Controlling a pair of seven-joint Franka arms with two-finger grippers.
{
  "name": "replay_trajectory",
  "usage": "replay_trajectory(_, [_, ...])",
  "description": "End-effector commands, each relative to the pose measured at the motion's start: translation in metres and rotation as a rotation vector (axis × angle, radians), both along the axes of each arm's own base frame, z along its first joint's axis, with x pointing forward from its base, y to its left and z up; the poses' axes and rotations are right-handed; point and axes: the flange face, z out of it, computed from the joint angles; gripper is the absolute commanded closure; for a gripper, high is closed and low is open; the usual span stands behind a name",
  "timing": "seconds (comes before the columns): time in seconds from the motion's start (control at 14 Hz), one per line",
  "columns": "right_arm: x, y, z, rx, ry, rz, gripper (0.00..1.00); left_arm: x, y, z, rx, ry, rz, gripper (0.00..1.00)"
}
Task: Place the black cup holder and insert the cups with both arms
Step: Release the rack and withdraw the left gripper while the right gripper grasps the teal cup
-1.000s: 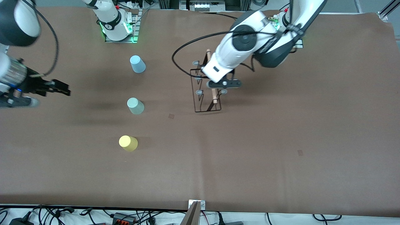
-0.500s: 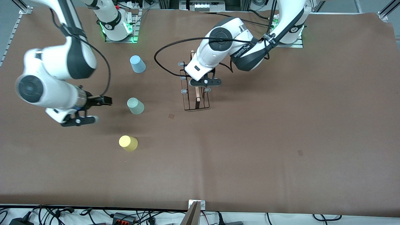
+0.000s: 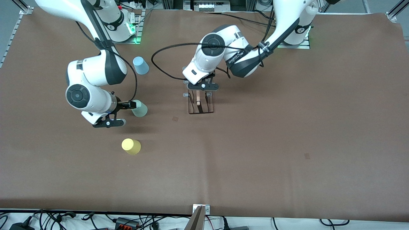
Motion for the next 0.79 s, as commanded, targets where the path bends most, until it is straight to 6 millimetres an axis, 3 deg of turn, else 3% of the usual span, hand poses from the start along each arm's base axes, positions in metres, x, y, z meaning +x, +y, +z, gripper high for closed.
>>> replay_trajectory(0.0, [-0.016,0.008,-0.023,0.008,0.005,-0.025,0.00,0.020,0.000,0.013,-0.011,-0.019,0.027,0.61])
replay_trajectory(0.07, [-0.017,0.007,-0.030,0.002,0.015,-0.033,0.00,0.030,0.006,0.025,-0.004,-0.022,0.038,0.55])
replay_trajectory(0.14, [-0.019,0.013,-0.036,0.001,0.025,-0.029,0.00,0.037,0.016,0.036,0.038,0.009,0.031,0.38])
replay_trajectory(0.21, [-0.021,0.018,-0.042,0.010,0.035,-0.034,0.00,0.054,0.029,0.060,0.056,0.020,0.039,0.00])
replay_trajectory(0.29, [-0.021,0.019,-0.044,0.024,0.037,-0.051,0.00,0.062,0.039,0.079,0.076,0.029,0.041,0.00])
replay_trajectory(0.36, [-0.019,0.019,-0.048,0.031,0.034,-0.061,0.00,0.080,0.065,0.093,0.095,0.043,0.057,0.00])
replay_trajectory(0.5, [-0.017,0.020,-0.053,0.026,0.025,-0.089,0.00,0.118,0.128,0.097,0.077,0.057,-0.012,0.00])
replay_trajectory(0.64, [-0.017,0.020,-0.061,0.022,0.029,-0.093,0.00,0.139,0.166,0.100,0.068,0.042,-0.028,0.00])
replay_trajectory(0.71, [-0.018,0.020,-0.063,0.021,0.032,-0.093,0.00,0.145,0.176,0.101,0.070,0.038,-0.013,0.00])
